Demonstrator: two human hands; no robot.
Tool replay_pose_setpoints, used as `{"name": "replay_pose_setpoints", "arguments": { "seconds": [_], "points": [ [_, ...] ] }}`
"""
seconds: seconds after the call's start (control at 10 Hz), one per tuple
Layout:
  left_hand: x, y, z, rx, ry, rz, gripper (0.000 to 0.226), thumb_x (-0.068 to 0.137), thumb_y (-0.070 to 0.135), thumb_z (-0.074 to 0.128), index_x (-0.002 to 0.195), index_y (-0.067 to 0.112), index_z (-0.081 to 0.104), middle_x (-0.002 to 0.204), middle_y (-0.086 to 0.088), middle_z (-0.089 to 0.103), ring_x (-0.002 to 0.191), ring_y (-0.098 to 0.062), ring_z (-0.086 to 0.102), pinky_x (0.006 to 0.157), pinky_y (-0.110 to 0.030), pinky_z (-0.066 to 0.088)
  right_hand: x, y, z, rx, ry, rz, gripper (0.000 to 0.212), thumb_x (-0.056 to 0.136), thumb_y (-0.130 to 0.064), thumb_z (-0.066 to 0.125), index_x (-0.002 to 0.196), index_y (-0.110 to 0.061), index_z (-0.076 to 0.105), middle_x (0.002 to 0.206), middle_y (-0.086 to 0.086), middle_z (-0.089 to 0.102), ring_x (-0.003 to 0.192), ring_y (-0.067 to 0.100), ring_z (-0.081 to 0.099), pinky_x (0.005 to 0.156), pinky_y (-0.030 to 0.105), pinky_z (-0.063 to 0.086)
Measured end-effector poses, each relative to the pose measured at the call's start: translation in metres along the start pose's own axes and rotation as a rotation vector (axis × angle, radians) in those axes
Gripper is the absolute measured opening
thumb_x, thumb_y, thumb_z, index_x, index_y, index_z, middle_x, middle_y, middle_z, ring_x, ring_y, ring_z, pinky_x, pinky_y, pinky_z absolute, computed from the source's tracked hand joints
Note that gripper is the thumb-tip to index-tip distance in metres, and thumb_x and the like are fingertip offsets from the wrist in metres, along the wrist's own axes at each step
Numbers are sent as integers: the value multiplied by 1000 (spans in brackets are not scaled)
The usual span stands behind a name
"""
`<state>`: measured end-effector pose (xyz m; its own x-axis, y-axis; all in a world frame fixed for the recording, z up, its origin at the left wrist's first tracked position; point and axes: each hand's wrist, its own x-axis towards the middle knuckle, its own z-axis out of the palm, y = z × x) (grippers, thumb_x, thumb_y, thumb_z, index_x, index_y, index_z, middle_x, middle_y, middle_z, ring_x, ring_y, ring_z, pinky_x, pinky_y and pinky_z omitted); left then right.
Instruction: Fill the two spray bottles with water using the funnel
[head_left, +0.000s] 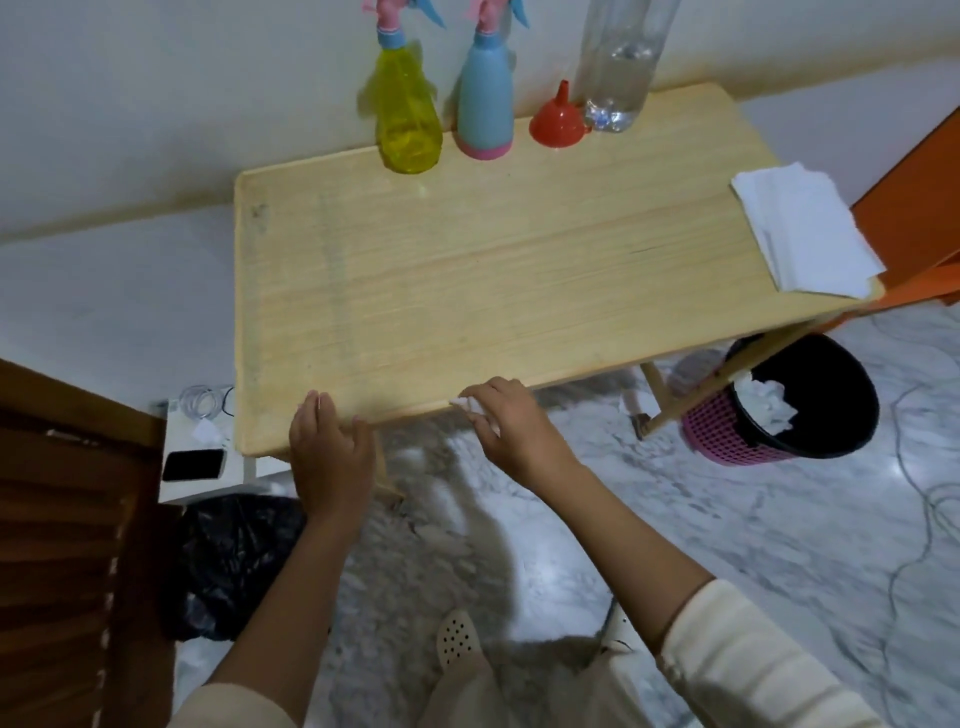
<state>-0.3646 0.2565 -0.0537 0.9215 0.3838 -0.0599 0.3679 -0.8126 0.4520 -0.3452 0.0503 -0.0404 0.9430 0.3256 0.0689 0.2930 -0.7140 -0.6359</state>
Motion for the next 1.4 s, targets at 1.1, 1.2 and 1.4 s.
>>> {"name": "replay_pose_setpoints", "arguments": {
  "seconds": [1.1, 1.2, 1.4],
  "points": [
    [-81, 634, 336, 184, -945, 836, 47, 97, 24, 49, 139, 5, 41, 140, -12, 43, 129, -26, 41, 103, -33, 36, -126, 476, -369, 318, 461, 1096, 39, 90, -15, 58, 128, -8, 53, 125, 14, 59, 104, 26, 58, 82, 29, 46],
    [-71, 653, 345, 187, -950, 814, 39, 93, 19, 48, 124, -4, 49, 130, -23, 49, 119, -35, 46, 96, -42, 39, -122, 488, -378, 373, 473, 1130, 45, 89, -14, 60, 133, -9, 49, 129, 15, 55, 102, 21, 58, 73, 18, 43],
    [-68, 674, 360, 213, -932, 859, 37, 90, 20, 48, 117, -5, 52, 121, -23, 53, 111, -37, 50, 89, -43, 44, -126, 501, -389, 416, 453, 1165, 25, 90, -12, 58, 114, -4, 57, 114, 12, 61, 102, 24, 58, 92, 33, 47]
  ]
}}
